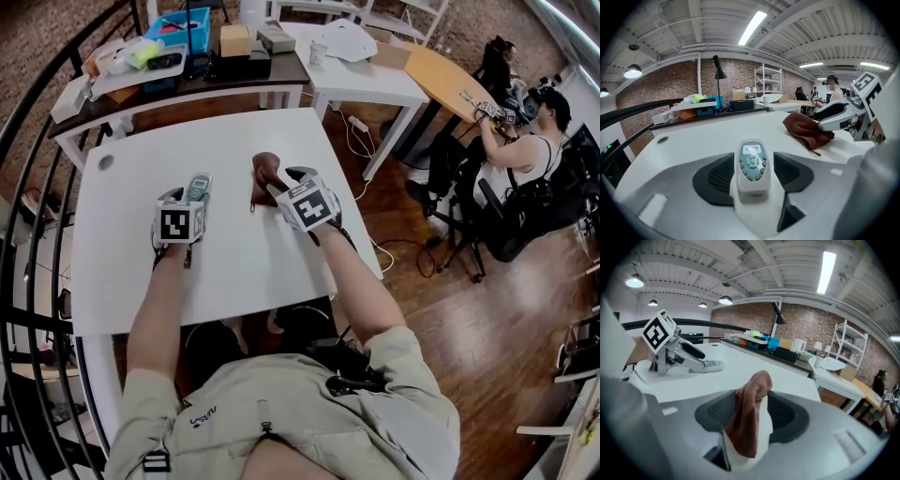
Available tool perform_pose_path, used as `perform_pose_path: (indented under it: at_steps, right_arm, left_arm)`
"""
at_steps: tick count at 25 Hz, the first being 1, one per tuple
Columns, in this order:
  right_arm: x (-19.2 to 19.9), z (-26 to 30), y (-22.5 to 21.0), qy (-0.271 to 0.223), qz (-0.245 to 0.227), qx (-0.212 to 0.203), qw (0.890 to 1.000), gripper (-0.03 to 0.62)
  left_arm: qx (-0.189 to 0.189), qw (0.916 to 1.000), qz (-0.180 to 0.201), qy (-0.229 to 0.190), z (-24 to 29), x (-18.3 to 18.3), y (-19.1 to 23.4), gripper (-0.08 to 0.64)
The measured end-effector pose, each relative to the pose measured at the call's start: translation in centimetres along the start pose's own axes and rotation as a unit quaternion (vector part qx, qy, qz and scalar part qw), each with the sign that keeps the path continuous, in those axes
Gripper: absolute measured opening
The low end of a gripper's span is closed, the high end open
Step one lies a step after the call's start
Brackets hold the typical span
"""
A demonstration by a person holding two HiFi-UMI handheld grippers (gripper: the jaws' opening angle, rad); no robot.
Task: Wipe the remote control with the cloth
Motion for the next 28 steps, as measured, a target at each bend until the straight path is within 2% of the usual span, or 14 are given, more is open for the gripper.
perform_pose_path:
  at_steps: [4, 6, 8, 11, 15, 18, 22, 28]
  right_arm:
    - [-1.9, -3.2, 0.1, -0.055, 0.014, 0.023, 0.998, 0.212]
    - [-3.0, -5.2, 0.5, -0.094, 0.019, 0.037, 0.995, 0.205]
    - [-4.2, -7.6, 1.1, -0.139, 0.021, 0.052, 0.989, 0.131]
    - [-5.9, -12.1, 2.2, -0.213, 0.017, 0.078, 0.974, 0.060]
    - [-7.2, -17.7, 4.8, -0.280, 0.008, 0.087, 0.956, 0.021]
    - [-6.6, -20.5, 7.3, -0.301, 0.006, 0.084, 0.950, 0.005]
    - [-4.3, -22.3, 10.6, -0.295, 0.012, 0.057, 0.954, 0.005]
    - [-2.0, -23.8, 14.3, -0.282, 0.012, 0.032, 0.959, 0.005]
  left_arm:
    - [-0.007, 0.9976, 0.002, -0.069, -2.7, -1.6, -0.4, 0.228]
    - [-0.020, 0.9930, 0.000, -0.117, -5.0, -2.7, -0.7, 0.169]
    - [-0.031, 0.9857, -0.003, -0.166, -7.6, -3.6, -1.1, 0.095]
    - [-0.042, 0.9731, 0.000, -0.226, -11.8, -4.7, -2.4, 0.002]
    - [-0.048, 0.9563, 0.034, -0.286, -17.4, -5.7, -4.9, 0.002]
    - [-0.048, 0.9465, 0.067, -0.312, -21.2, -5.0, -7.1, 0.002]
    - [-0.063, 0.9362, 0.091, -0.333, -24.9, -2.4, -9.5, 0.002]
    - [-0.054, 0.9432, 0.086, -0.316, -26.7, 1.3, -11.9, 0.003]
Point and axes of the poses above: the fingertips, and each gripper's own axes: z forward along the fingers, y to its left, x out of its underside, the point moved 6 cm from there along -z, backward along the fingers
